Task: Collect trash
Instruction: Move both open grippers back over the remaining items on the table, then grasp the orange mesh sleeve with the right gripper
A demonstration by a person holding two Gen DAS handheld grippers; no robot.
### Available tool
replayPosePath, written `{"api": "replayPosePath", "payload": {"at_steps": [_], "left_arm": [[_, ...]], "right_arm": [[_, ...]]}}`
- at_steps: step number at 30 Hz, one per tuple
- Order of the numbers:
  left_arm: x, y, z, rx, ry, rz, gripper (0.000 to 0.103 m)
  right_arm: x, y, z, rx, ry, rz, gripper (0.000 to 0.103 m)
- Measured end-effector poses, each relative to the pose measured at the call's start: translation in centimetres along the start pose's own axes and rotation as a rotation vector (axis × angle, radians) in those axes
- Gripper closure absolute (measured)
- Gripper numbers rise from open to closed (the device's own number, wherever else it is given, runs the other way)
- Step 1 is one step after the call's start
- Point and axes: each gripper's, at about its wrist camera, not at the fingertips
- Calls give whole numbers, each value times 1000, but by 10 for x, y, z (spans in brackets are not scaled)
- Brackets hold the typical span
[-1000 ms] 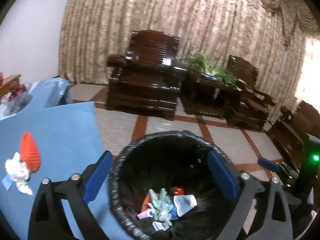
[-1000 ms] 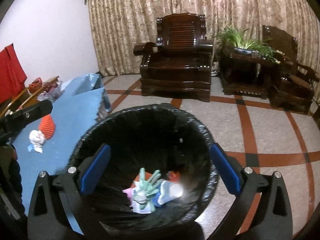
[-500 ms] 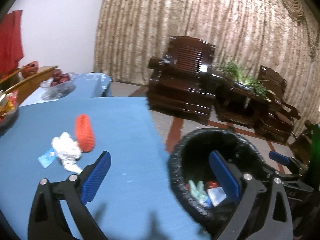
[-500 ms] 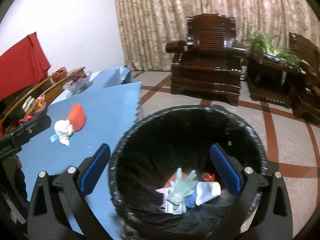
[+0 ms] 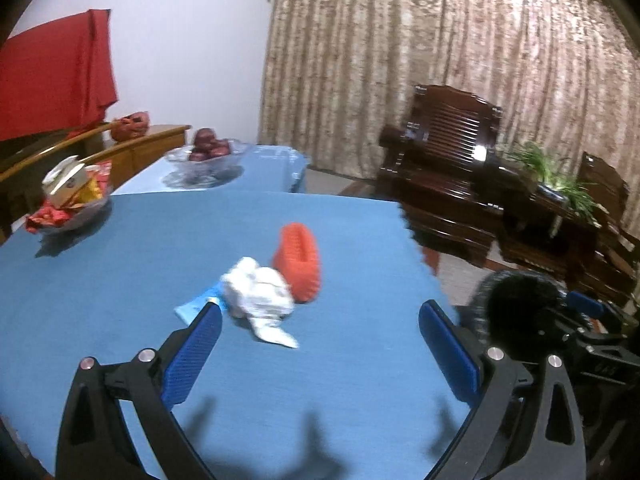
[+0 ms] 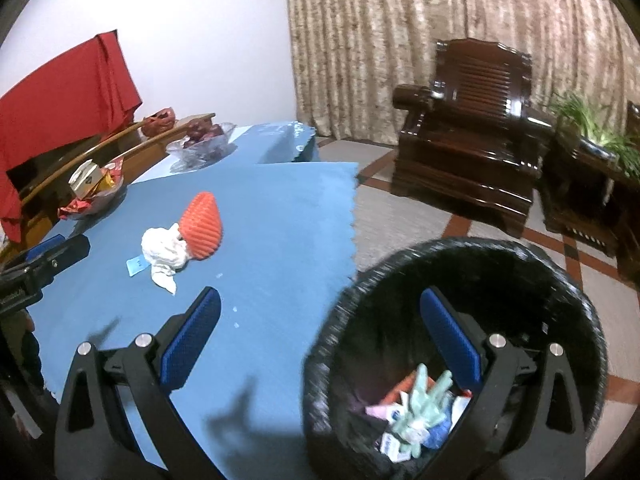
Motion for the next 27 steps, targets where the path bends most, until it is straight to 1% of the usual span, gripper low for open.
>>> {"api": "replayPosePath", "payload": {"at_steps": [5, 10, 15, 21, 27], "left_arm": [[24, -35, 0, -40, -8, -56, 6], [45, -58, 0, -68, -20, -88, 6], [64, -72, 2, -84, -38, -109, 7], [83, -83, 5, -75, -53, -118, 7], [100, -91, 5, -89, -66, -121, 7]], "right_arm": [[34, -21, -12, -17, 7, -18, 6], [75, -42, -23, -34, -12, -41, 6], [112, -62, -32, -55, -27, -66, 6], [151, -78, -36, -68, -56, -86, 6], [186, -96, -43, -76, -79, -116, 6]]}}
Point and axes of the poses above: each gripper's, at about its wrist camera, not at the fingertips, and x roughly the way its jaws point, y to its right, z to its underside, and after that the axes turned 7 degrees about -z, right-handed
